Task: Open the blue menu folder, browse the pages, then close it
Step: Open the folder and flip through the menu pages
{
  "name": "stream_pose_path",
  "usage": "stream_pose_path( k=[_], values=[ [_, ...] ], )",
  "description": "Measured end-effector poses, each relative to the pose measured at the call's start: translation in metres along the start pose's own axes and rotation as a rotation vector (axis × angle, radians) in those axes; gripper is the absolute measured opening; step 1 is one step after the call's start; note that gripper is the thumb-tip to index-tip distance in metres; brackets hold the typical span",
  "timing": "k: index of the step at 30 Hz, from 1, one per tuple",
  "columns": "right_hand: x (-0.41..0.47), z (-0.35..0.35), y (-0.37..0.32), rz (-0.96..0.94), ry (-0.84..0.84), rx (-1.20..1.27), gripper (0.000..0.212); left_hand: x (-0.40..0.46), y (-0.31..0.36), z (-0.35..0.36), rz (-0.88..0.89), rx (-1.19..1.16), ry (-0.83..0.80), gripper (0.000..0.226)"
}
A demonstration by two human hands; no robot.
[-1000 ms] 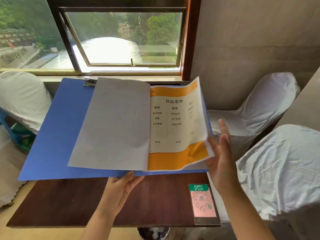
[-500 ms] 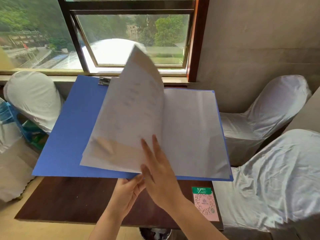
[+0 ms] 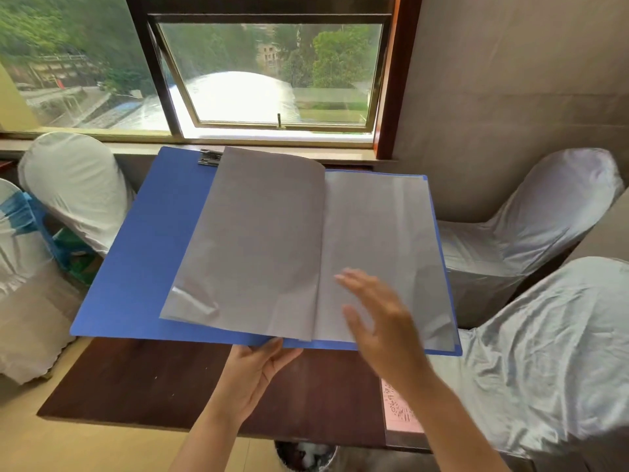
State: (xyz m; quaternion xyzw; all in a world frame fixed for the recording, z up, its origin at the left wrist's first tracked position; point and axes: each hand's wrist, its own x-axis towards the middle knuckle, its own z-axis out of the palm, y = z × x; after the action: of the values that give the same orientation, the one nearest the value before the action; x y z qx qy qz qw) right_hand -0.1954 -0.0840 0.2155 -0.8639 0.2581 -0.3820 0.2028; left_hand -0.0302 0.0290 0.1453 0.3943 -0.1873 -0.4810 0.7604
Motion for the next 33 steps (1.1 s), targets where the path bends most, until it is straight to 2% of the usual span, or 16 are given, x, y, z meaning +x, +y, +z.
stream_pose_path(
  k=[2, 4, 6, 8, 9, 11, 17, 22, 25, 27, 29, 31, 33],
  values=[
    [0.001, -0.024, 0.03, 0.113, 0.149, -0.225, 0.054, 0.001, 0.001, -0.005, -0.001, -0.017, 0.001, 0.042],
    [-0.002, -0.046, 0.057, 0.36, 0.129, -0.257, 0.073, 0.002, 0.002, -0.009, -0.002, -0.028, 0.0, 0.038],
    [-0.008, -0.066, 0.074, 0.571, -0.043, 0.019, 0.082, 0.004, 0.003, -0.012, 0.004, -0.024, -0.007, 0.036],
    [-0.013, -0.08, 0.082, 0.637, -0.191, 0.435, 0.077, 0.007, 0.004, -0.014, 0.01, -0.022, -0.007, 0.034],
    [-0.013, -0.085, 0.085, 0.616, -0.239, 0.524, 0.072, 0.008, 0.005, -0.015, 0.009, -0.029, 0.001, 0.034],
    [-0.013, -0.09, 0.089, 0.569, -0.276, 0.512, 0.062, 0.01, 0.007, -0.019, 0.003, -0.037, 0.014, 0.035],
    [-0.009, -0.083, 0.095, 0.559, -0.154, 0.54, 0.044, 0.011, 0.008, -0.021, -0.004, -0.027, 0.018, 0.041],
    [-0.006, -0.065, 0.089, 0.509, 0.022, 0.312, 0.029, 0.012, 0.009, -0.015, -0.005, -0.008, 0.016, 0.046],
    [-0.001, -0.061, 0.079, 0.389, 0.171, 0.024, 0.018, 0.013, 0.011, -0.012, 0.01, -0.003, 0.023, 0.046],
    [0.004, -0.062, 0.071, 0.277, 0.207, 0.022, 0.019, 0.013, 0.01, -0.012, 0.017, 0.001, 0.025, 0.042],
    [0.01, -0.061, 0.061, 0.237, 0.224, 0.216, 0.018, 0.014, 0.009, -0.013, 0.016, -0.003, 0.033, 0.042],
    [0.013, -0.056, 0.048, 0.336, 0.247, 0.679, 0.016, 0.014, 0.009, -0.012, 0.016, -0.013, 0.027, 0.045],
    [0.014, -0.045, 0.043, 0.427, 0.225, 1.12, 0.03, 0.014, 0.008, -0.012, 0.016, -0.019, 0.015, 0.048]
  ],
)
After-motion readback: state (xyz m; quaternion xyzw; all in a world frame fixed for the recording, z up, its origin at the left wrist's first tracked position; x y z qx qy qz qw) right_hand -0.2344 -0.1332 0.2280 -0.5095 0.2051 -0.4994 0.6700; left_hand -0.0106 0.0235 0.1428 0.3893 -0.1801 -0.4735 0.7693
